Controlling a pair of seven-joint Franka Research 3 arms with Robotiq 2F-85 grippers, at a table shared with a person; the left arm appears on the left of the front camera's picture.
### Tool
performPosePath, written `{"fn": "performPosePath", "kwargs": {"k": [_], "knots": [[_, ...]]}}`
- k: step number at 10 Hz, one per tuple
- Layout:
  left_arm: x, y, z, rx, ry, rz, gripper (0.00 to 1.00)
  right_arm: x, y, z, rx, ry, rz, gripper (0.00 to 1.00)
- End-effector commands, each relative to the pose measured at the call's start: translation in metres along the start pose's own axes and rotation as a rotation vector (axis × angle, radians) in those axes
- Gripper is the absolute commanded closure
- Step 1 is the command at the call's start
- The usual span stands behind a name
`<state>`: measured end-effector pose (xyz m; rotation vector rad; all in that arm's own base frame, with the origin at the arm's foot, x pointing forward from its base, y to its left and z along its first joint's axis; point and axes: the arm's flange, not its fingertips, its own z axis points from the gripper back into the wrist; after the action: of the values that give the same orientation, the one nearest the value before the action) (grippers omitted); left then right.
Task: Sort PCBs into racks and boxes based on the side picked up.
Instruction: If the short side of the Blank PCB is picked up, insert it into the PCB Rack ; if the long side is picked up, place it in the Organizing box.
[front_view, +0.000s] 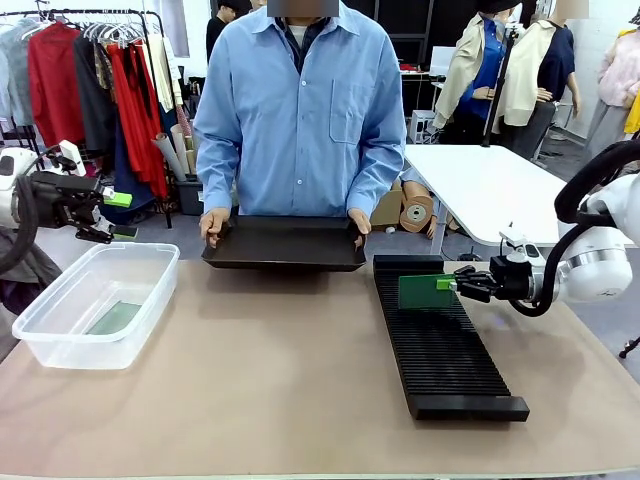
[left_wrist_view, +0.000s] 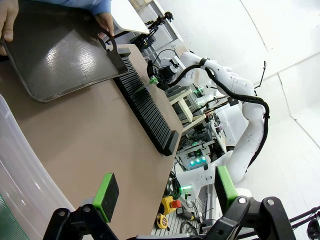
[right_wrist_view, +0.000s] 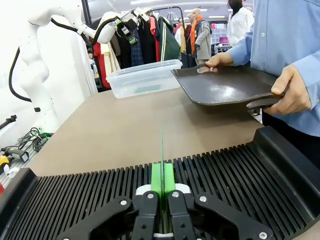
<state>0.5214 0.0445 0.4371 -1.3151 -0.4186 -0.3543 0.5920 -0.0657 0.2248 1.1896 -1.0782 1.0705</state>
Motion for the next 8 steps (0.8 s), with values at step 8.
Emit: {"fn": "performPosePath", "kwargs": {"k": [8], "knots": [[0.0005, -0.0020, 0.0008, 0.000, -0.002, -0.003, 0.00, -0.0006, -0.0021, -0.0002, -0.001, 0.025, 0.003, 1.00]]}}
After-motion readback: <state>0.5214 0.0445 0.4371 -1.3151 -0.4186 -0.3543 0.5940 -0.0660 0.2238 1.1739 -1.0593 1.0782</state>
